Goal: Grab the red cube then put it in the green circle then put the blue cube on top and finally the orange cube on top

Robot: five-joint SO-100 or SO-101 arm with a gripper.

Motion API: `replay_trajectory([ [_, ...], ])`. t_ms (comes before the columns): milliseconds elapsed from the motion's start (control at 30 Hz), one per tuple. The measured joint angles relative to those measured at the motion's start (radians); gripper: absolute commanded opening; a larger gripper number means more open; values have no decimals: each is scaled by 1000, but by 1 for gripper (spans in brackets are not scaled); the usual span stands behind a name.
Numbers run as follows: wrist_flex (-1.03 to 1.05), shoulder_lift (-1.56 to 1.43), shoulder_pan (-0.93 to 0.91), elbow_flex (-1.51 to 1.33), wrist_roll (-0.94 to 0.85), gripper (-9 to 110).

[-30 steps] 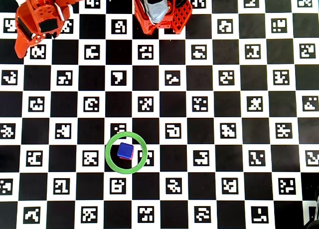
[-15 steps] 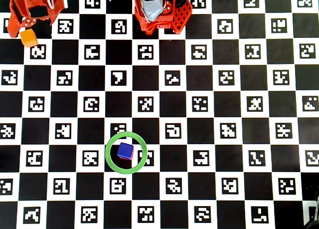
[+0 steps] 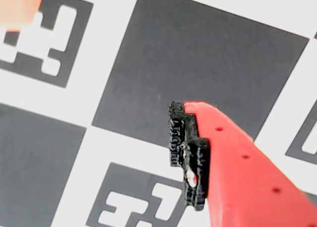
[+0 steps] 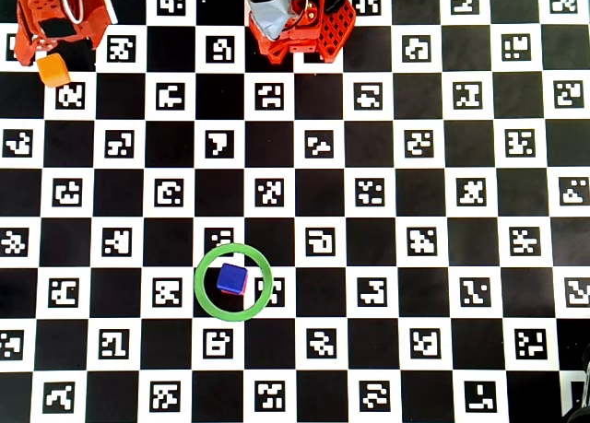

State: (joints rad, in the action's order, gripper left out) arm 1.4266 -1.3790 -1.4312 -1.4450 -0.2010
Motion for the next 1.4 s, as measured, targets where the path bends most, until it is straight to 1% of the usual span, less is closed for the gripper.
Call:
replay_trajectory([
  [467,-92,167,-6,83,6,42],
  [1400,-129,356,-28,190,8,42],
])
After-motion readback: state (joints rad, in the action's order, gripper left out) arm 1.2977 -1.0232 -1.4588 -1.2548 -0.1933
